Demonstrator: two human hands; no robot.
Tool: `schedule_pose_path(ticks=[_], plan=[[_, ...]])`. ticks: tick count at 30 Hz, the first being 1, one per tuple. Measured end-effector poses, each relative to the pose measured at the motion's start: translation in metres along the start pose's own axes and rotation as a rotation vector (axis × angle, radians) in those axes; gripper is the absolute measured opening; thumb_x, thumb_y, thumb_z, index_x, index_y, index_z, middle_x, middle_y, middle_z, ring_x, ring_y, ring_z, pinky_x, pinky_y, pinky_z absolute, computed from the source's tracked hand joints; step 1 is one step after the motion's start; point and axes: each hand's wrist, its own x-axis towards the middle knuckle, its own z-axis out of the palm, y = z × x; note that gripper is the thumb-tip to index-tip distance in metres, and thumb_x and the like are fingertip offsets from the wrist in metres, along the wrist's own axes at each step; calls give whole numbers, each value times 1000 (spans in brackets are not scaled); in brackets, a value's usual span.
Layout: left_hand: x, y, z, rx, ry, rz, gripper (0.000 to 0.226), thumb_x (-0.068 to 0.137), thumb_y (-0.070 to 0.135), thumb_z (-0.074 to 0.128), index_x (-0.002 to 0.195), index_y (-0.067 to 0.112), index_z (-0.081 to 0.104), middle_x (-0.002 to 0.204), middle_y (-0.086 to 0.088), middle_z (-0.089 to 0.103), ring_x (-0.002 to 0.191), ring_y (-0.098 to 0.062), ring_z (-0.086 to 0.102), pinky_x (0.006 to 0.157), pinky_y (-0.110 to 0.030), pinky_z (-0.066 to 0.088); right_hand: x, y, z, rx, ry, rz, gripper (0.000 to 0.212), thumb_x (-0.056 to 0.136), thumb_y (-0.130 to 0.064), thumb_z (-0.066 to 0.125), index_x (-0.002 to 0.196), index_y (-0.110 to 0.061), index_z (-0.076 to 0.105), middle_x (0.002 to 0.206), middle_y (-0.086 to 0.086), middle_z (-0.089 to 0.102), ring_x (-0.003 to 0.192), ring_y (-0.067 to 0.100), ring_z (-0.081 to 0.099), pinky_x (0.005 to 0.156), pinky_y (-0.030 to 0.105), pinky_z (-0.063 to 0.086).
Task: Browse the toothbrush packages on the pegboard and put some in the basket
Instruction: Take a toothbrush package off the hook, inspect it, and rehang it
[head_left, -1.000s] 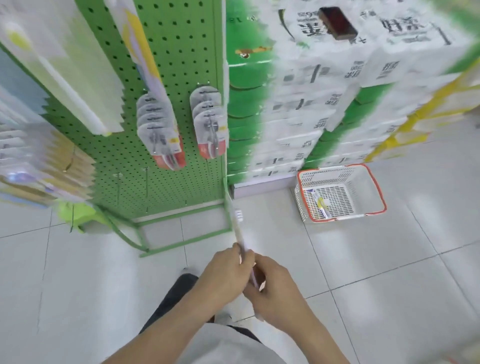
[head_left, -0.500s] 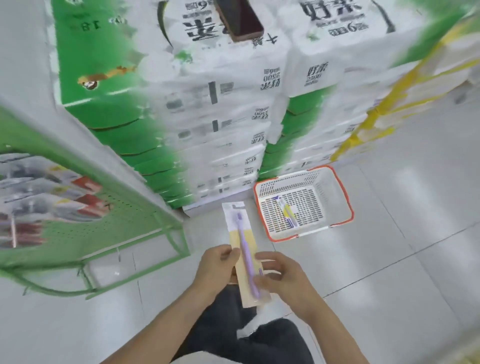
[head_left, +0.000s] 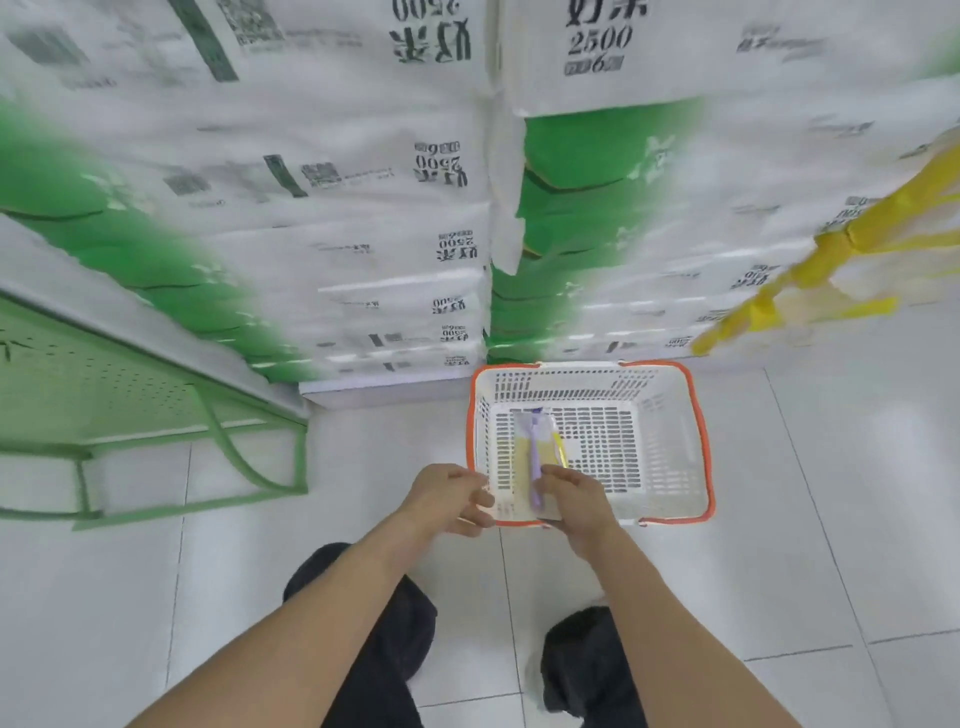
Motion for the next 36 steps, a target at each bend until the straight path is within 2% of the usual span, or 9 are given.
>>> schedule_pose_path(ticks=[2,5,10,12,14,18,23,30,36], plan=[[36,-13,8,-46,68,-14,14,99,18,61,107,7,64,95,-13,75,66,-22,74,64,-30,62,54,13,-5,18,-22,47,22,75,8,61,68,-9,73,93,10,63,86,27,58,72,38,55],[85,-34,11,-104,119,-10,14,96,16,63,105,5,65,94,-15,75,69,-24,72,68,-32,61,128,40,-1,26,-48,91,29,85,13,55,105,-1,72,99,8,61,85,24,56,68,31,51],[142,-63,11,-184,155,19,12,96,15,62,100,4,67,77,-8,76,67,-24,71,70,-34,60,219,91,9,18,-55,77,45,97,-4,63,140,-15,55,138,8,54,121,34,58,91,42,53],[152,-71,11,-181,150,12,15,96,14,61,103,1,67,73,-7,76,63,-23,70,67,-33,59,230,103,4,-77,12,58,48,96,-4,61,142,-15,55,140,9,55,116,32,59,104,46,48],[151,-75,13,-176,157,8,16,96,13,61,103,0,66,76,-10,75,61,-23,68,65,-32,57,222,106,-7,-79,51,55,42,92,4,57,131,-9,64,129,11,62,96,26,61,96,41,54],[102,-71,20,-196,132,-5,16,96,13,59,105,2,66,93,-18,76,62,-22,68,61,-29,57,158,92,-22,-13,44,64,24,91,12,57,110,3,67,86,15,65,70,25,62,65,34,56],[-17,-59,14,-250,111,-15,16,93,15,64,103,2,67,87,-14,74,65,-23,67,60,-29,56,33,52,-22,-88,13,54,15,92,7,59,100,-2,67,84,15,69,70,24,63,79,42,60],[-187,-68,-20,-314,135,-33,19,94,13,61,108,1,65,86,-14,73,62,-24,67,55,-28,53,-167,14,8,-180,-104,-18,13,92,1,56,90,-7,66,78,12,64,70,24,59,70,36,52],[-258,-106,-72,-209,82,65,17,94,13,58,104,0,64,84,-13,72,61,-25,66,54,-28,51,-263,43,54,-228,-120,-164,10,94,-4,58,95,-6,67,78,9,65,66,21,62,63,31,53]])
